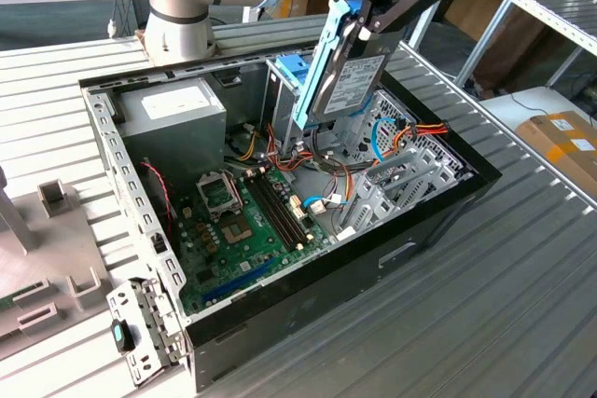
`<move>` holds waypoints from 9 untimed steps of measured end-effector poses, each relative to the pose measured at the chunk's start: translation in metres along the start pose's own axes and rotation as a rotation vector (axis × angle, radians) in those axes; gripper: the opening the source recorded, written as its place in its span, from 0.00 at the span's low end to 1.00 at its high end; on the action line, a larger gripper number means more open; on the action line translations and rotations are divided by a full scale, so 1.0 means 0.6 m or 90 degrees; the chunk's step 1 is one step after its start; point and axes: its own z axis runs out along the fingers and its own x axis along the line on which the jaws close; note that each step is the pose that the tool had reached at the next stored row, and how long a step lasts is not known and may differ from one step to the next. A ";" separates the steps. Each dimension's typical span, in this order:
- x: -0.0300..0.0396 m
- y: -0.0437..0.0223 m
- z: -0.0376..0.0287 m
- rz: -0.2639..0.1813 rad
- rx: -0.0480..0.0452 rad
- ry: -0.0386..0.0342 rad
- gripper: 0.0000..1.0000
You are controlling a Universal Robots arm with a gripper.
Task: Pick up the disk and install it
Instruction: 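Pick up the disk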
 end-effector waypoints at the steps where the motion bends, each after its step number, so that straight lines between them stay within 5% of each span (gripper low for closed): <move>1: 0.004 0.000 0.000 0.000 0.0000 0.0000 0.37; 9: 0.020 0.001 0.000 0.000 0.0000 -0.0001 0.37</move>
